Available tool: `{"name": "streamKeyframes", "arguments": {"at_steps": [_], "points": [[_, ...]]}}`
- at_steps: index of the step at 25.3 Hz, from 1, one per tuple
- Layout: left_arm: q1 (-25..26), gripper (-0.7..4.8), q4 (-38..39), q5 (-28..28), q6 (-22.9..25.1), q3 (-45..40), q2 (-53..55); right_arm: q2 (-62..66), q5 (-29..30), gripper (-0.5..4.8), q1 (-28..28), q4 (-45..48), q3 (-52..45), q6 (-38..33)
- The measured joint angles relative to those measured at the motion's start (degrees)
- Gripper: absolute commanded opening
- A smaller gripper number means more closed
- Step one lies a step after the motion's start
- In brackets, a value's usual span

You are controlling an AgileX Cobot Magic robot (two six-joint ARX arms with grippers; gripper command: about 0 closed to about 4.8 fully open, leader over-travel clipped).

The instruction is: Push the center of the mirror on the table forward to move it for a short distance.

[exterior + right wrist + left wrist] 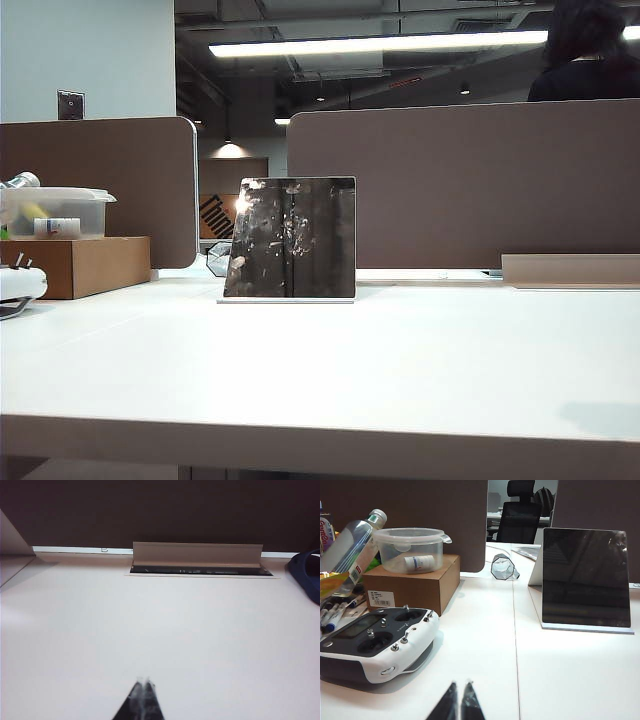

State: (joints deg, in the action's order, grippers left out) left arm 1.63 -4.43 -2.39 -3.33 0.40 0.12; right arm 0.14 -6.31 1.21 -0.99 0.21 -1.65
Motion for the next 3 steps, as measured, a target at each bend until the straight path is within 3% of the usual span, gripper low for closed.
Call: {"name": "streamKeyframes", "arguments": {"at_steps": [3], "points": [[0.0,0.21,0.0,0.0,0.0,0.0,0.0,0.0,0.0,-0.05,0.0,0.0,0.0,0.0]]}}
